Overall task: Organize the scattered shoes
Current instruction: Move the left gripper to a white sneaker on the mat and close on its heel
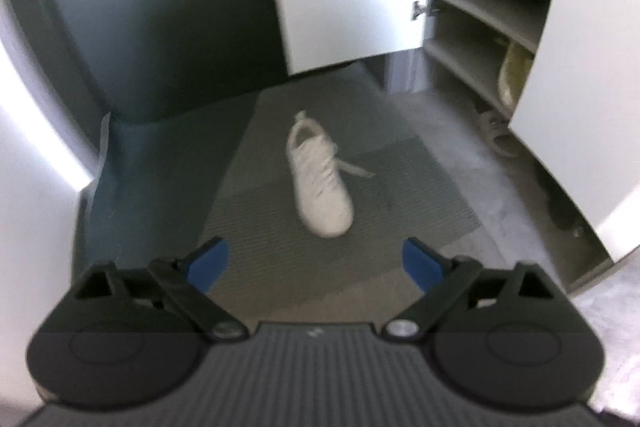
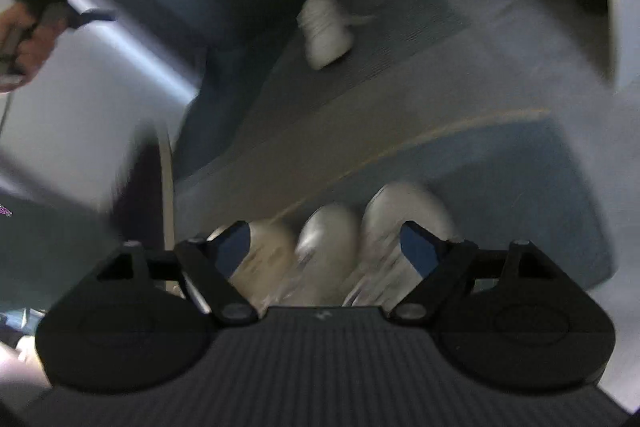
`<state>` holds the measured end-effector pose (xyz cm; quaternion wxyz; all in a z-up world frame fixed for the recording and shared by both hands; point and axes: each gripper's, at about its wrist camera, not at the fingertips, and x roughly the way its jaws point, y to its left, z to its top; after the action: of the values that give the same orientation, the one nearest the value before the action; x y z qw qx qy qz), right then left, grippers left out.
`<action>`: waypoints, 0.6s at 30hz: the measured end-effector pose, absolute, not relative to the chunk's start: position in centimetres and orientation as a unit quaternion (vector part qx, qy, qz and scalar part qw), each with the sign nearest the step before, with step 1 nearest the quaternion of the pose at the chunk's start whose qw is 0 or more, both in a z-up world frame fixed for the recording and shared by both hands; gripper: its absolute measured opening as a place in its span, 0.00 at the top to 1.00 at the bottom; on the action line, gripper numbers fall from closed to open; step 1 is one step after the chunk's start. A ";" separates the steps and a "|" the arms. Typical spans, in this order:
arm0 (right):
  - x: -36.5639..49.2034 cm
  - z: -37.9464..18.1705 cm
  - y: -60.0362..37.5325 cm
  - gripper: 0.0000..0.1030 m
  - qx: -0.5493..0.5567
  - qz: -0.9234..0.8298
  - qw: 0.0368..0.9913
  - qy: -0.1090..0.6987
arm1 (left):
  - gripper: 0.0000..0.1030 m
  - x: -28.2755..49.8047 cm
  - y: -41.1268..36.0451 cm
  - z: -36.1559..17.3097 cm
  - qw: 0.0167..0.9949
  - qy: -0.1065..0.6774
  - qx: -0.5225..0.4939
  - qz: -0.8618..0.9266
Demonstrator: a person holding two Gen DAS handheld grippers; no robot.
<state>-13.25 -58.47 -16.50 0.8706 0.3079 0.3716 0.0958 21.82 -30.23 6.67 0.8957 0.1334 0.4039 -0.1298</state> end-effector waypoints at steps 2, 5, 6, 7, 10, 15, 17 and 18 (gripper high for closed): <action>-10.1 -16.5 -60.1 0.19 0.282 0.079 0.881 0.371 | 0.07 26.0 -31.5 4.5 0.900 0.392 0.121 -0.145; -5.6 -16.5 -60.9 0.18 0.200 0.055 0.898 0.387 | 0.07 34.0 -34.2 -1.0 0.895 0.388 0.117 -0.185; -4.6 -16.7 -61.1 0.19 0.191 0.053 0.899 0.392 | 0.08 36.9 -35.4 -3.4 0.891 0.393 0.123 -0.192; -2.9 -17.0 -61.4 0.19 0.191 0.046 0.895 0.400 | 0.09 39.8 -36.4 -5.7 0.886 0.402 0.130 -0.193; 1.1 -18.1 -62.5 0.19 0.254 0.024 0.874 0.414 | 0.11 47.9 -39.3 -12.5 0.870 0.421 0.164 -0.198; 6.7 -20.6 -61.7 0.19 0.286 0.003 0.861 0.421 | 0.16 54.8 -41.3 -19.8 0.853 0.444 0.209 -0.176; 8.0 -21.0 -60.7 0.19 0.281 0.002 0.863 0.421 | 0.16 57.3 -41.8 -23.2 0.839 0.462 0.233 -0.166; 8.2 -20.9 -60.2 0.19 0.280 0.005 0.864 0.417 | 0.15 57.6 -41.7 -23.9 0.839 0.464 0.236 -0.161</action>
<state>8.23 -60.22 -20.90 0.8644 0.2802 0.4175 0.0049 57.55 -41.66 -23.87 0.8386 0.2357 0.4638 -0.1615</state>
